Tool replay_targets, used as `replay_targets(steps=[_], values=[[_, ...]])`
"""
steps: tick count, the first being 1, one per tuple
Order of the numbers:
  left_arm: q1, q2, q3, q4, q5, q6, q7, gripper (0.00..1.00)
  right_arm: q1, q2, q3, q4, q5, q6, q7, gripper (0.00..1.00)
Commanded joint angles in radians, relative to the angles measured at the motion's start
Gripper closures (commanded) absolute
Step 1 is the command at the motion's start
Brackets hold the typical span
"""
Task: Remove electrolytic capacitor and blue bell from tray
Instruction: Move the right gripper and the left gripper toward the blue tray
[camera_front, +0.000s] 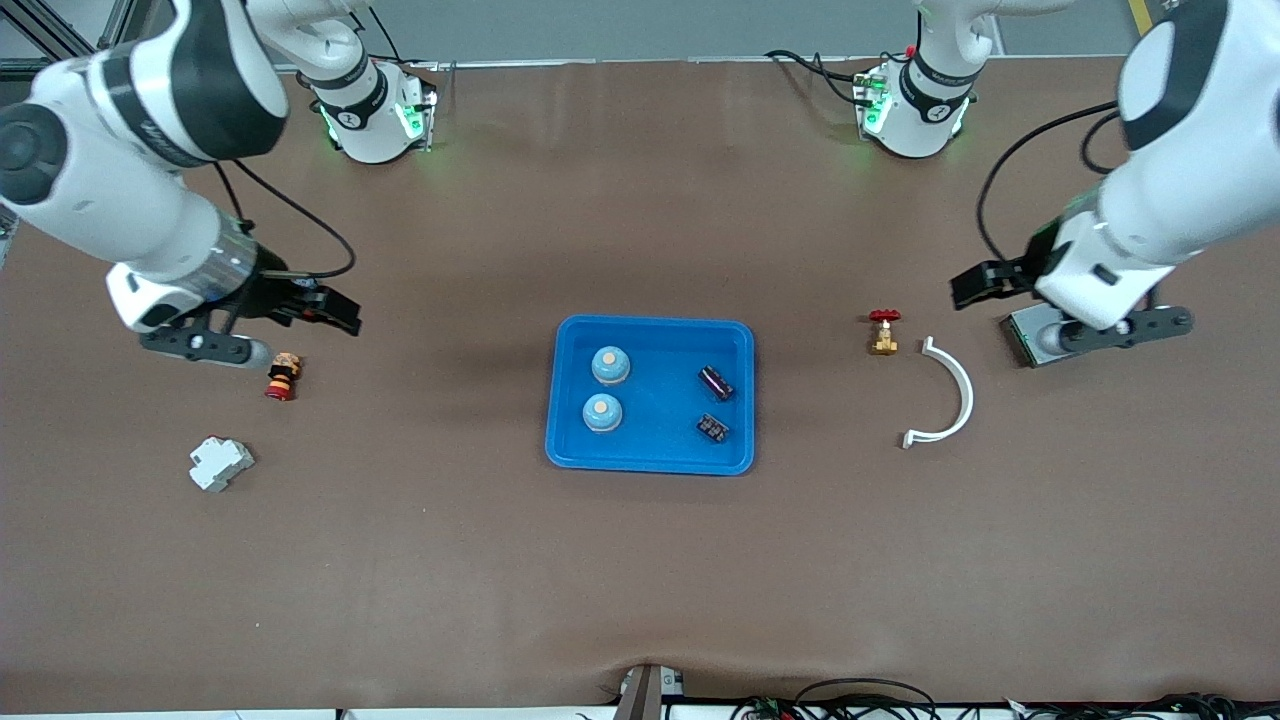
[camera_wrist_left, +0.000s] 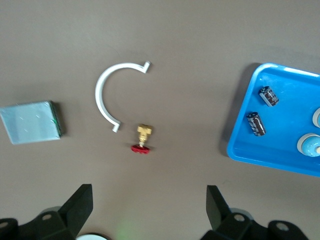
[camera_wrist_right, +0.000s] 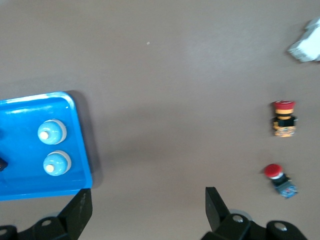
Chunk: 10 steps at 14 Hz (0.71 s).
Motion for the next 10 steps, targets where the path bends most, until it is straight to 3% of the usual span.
replay_targets(steps=[1, 5, 10], values=[[-0.065, 0.073, -0.001, 0.05, 0.041, -0.003, -0.174, 0.0, 0.076, 0.042, -0.01, -0.009, 0.018, 0.066, 0.06, 0.0], [-0.108, 0.182, -0.006, 0.125, 0.055, -0.001, -0.346, 0.0, 0.179, 0.143, -0.01, -0.009, 0.013, 0.2, 0.201, 0.0], [-0.129, 0.257, -0.009, 0.129, -0.019, 0.077, -0.554, 0.0, 0.277, 0.27, -0.012, -0.002, 0.007, 0.373, 0.305, 0.0]])
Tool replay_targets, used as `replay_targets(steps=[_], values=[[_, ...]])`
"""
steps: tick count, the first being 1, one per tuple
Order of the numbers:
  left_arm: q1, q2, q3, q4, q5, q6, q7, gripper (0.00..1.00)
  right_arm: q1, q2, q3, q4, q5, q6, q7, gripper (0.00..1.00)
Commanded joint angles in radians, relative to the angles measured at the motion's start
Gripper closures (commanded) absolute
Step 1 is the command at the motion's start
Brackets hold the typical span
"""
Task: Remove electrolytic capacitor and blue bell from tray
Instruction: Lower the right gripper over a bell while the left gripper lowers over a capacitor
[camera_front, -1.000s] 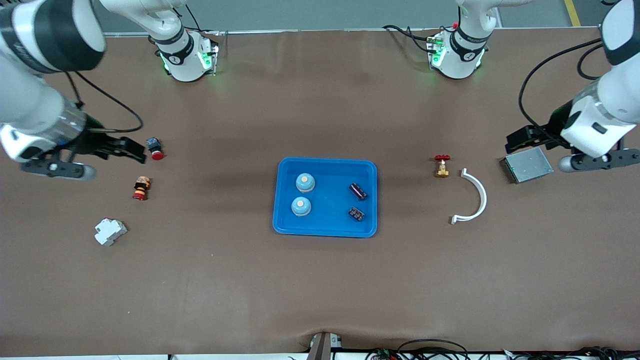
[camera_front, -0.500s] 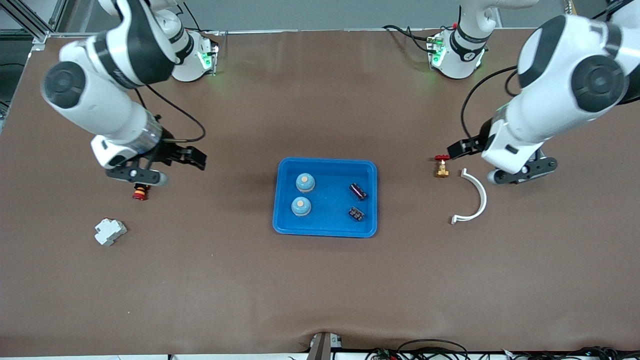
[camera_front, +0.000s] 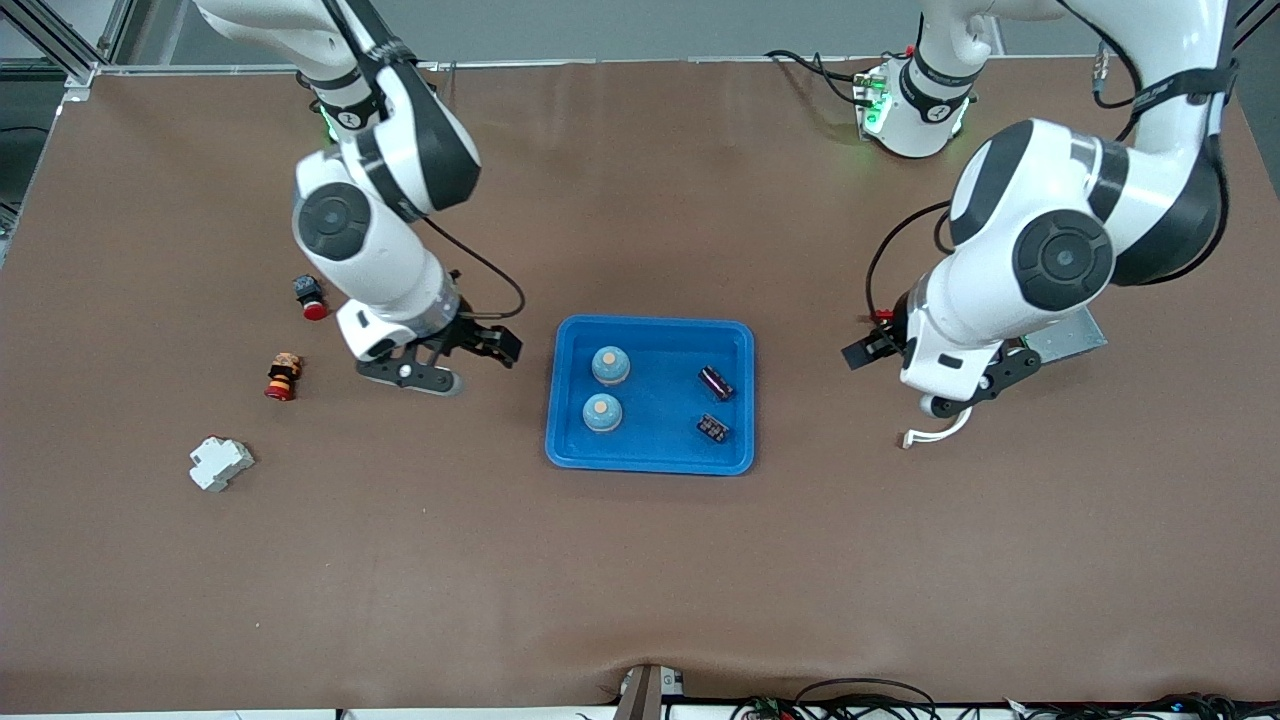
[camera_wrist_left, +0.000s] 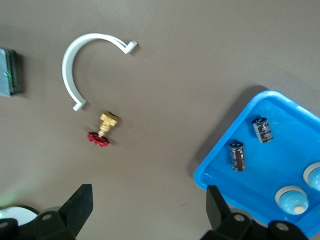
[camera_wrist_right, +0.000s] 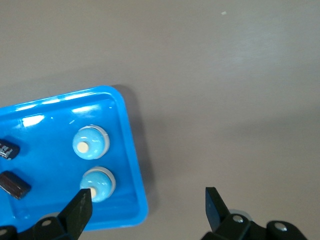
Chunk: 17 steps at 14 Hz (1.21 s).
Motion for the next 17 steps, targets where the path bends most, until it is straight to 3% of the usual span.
replay_targets(steps=[1, 5, 11, 17], values=[[-0.008, 0.056, -0.003, 0.032, -0.045, 0.029, -0.158, 0.0, 0.046, 0.066, -0.012, 0.016, 0.006, 0.077, 0.044, 0.0], [-0.094, 0.146, 0.002, 0.037, -0.032, 0.15, -0.351, 0.0, 0.097, 0.161, -0.013, 0.033, 0.003, 0.165, 0.058, 0.0], [-0.19, 0.223, 0.008, 0.037, -0.03, 0.32, -0.469, 0.0, 0.175, 0.266, -0.016, 0.094, 0.002, 0.197, 0.131, 0.0], [-0.243, 0.31, 0.008, 0.035, -0.004, 0.465, -0.575, 0.0, 0.239, 0.358, -0.02, 0.165, -0.095, 0.199, 0.285, 0.0]])
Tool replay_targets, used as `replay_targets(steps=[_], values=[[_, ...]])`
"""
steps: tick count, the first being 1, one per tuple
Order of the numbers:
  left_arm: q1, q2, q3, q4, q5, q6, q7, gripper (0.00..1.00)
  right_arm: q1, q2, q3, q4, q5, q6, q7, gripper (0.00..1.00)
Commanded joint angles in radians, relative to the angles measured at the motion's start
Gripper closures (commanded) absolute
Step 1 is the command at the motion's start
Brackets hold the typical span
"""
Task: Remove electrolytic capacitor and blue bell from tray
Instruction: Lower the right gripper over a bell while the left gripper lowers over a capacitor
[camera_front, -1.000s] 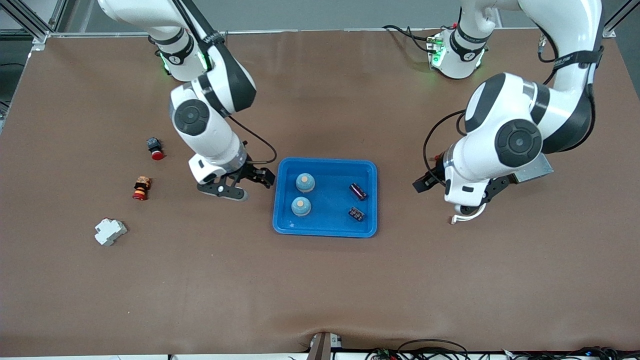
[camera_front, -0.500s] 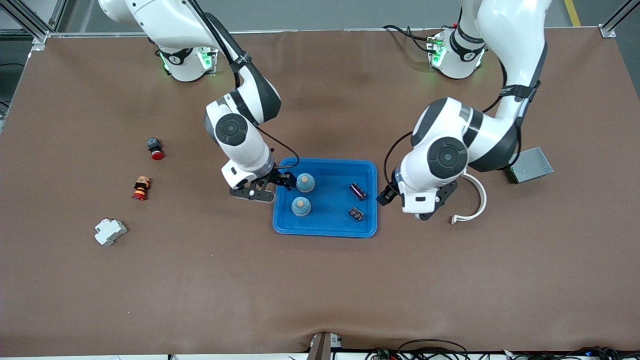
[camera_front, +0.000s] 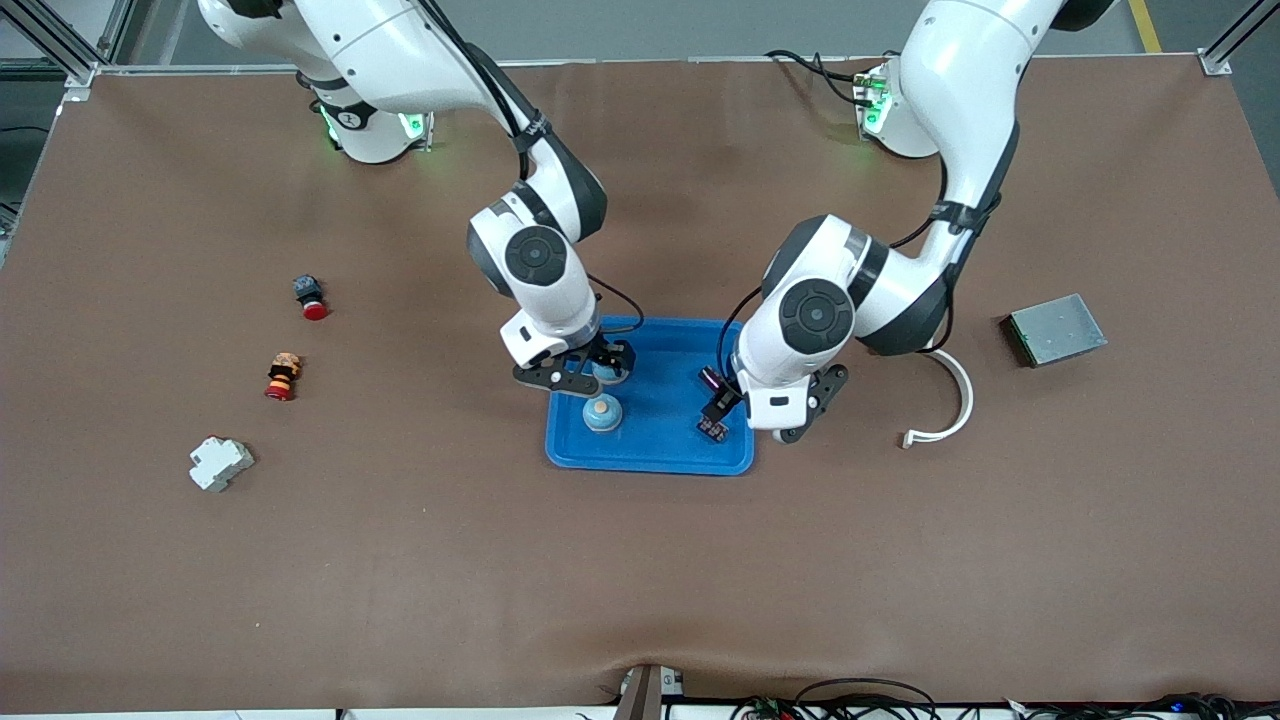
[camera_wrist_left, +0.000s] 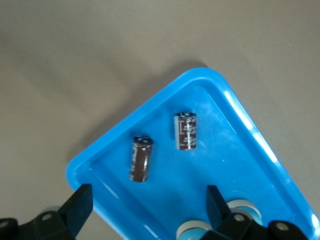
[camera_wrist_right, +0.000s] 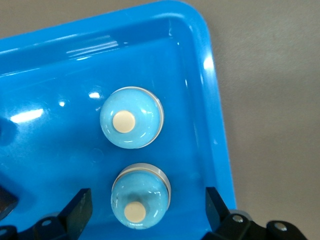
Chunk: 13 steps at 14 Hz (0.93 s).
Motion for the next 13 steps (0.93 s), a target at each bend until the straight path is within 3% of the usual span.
replay_targets(steps=[1, 13], values=[[-0.028, 0.047, 0.009, 0.023, 0.023, 0.057, -0.071, 0.0, 0.027, 0.043, -0.014, 0.045, -0.027, -0.006, 0.051, 0.0], [-0.059, 0.127, 0.009, 0.009, 0.086, 0.091, -0.123, 0.0, 0.053, 0.089, -0.014, 0.059, -0.046, 0.008, 0.077, 0.0]])
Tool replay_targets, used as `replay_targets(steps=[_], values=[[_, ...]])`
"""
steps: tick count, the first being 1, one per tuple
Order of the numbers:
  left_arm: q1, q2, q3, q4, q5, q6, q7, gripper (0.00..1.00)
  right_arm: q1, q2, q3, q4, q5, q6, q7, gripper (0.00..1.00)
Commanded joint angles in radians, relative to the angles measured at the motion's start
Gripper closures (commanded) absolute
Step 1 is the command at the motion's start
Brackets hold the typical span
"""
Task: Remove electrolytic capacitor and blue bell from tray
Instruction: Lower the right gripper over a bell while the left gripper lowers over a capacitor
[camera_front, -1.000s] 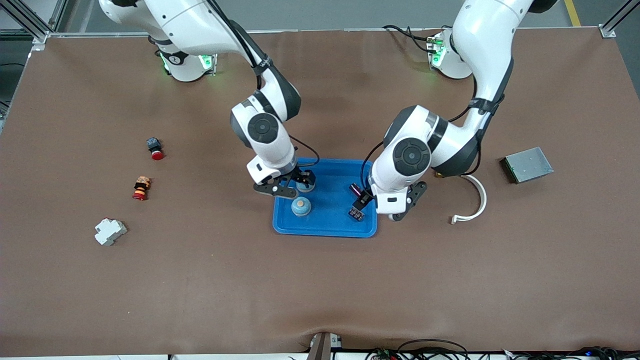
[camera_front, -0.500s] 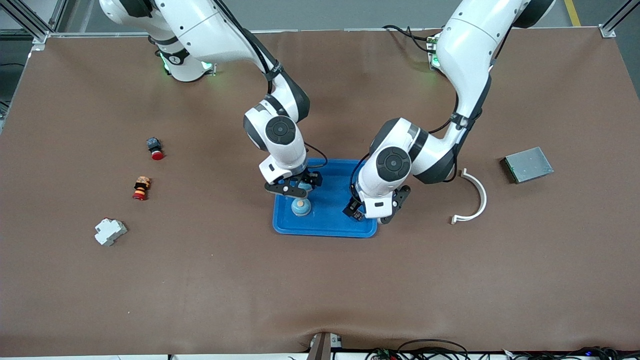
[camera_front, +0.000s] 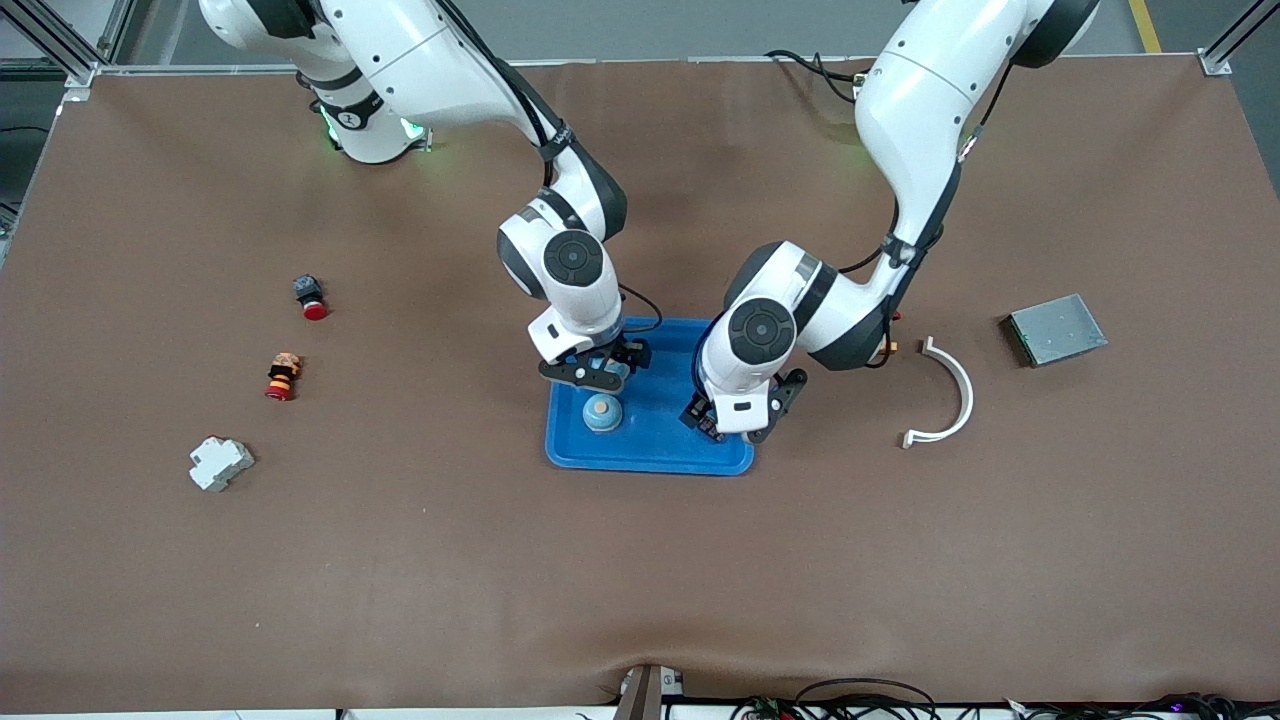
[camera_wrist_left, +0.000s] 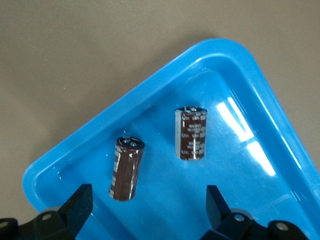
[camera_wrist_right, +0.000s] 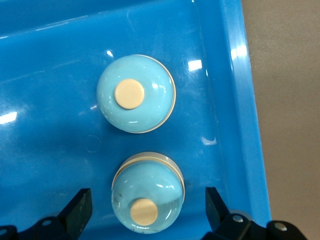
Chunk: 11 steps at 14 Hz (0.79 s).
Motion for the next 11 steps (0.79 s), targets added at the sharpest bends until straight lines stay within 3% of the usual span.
replay_targets(steps=[1, 2, 4, 5, 6, 7, 11], values=[[-0.012, 0.019, 0.009, 0.008, 0.028, 0.009, -0.023, 0.0, 0.018, 0.029, -0.011, 0.029, -0.044, 0.01, 0.025, 0.01], [-0.012, 0.026, 0.009, 0.008, 0.028, 0.009, -0.024, 0.0, 0.02, 0.033, -0.011, 0.03, -0.046, 0.011, 0.025, 0.04], [-0.016, 0.035, 0.009, 0.008, 0.035, 0.027, -0.045, 0.0, 0.026, 0.044, -0.011, 0.03, -0.047, 0.037, 0.025, 0.28], [-0.024, 0.045, 0.009, 0.01, 0.038, 0.037, -0.055, 0.0, 0.026, 0.048, -0.011, 0.033, -0.047, 0.039, 0.025, 0.55], [-0.022, 0.05, 0.009, 0.01, 0.045, 0.038, -0.055, 0.0, 0.026, 0.049, -0.011, 0.036, -0.047, 0.039, 0.025, 0.94], [-0.022, 0.05, 0.009, 0.01, 0.048, 0.04, -0.055, 0.0, 0.026, 0.049, -0.011, 0.037, -0.046, 0.039, 0.037, 1.0], [-0.024, 0.049, 0.009, 0.01, 0.048, 0.04, -0.059, 0.0, 0.038, 0.041, -0.01, 0.058, -0.041, 0.019, 0.079, 1.0]])
